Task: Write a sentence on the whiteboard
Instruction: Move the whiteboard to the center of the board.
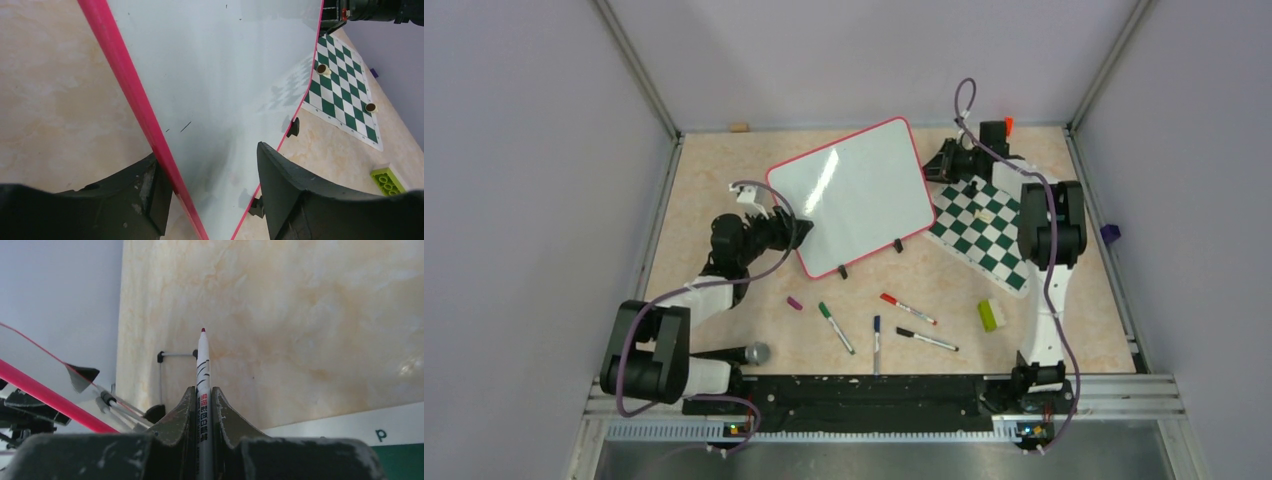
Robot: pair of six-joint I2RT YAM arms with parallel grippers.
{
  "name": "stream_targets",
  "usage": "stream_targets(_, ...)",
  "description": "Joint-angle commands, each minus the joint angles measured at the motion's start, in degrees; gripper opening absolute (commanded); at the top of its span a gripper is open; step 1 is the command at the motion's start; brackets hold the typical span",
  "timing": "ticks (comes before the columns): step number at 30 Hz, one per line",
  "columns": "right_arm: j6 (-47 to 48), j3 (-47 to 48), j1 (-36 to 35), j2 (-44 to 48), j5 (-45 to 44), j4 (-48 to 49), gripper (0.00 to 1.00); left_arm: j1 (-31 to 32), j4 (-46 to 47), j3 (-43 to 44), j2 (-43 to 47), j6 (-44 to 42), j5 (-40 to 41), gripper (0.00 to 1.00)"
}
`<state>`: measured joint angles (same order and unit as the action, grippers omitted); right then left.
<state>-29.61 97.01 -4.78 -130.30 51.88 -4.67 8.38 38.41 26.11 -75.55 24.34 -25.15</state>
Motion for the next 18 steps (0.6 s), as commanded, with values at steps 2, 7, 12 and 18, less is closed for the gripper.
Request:
stream_targets(2,-0.79,-4.93,-0.83,4.15,6.04,5.47,0.00,-0.21,6.20,3.15,-2.57,-2.73,-6.50,0.62)
stream_targets(7,-2.90,-11.48,-0.87,9.03,8.27,10.11,0.00,-0.21,5.59,3.21,-2.57,-4.33,-8.41,0.56)
stream_targets(12,-2.31,-17.50,-0.93,14.17,8.23,10.64,0.00,-0.16,1.00,4.44,-3.02,-5.90,-9.76,0.49)
stream_targets(18,0.37,-23.56,-0.78,18.66,6.06,8.83,0.00,0.09,3.36,3.58,-4.39,-3.58,-13.11,0.42)
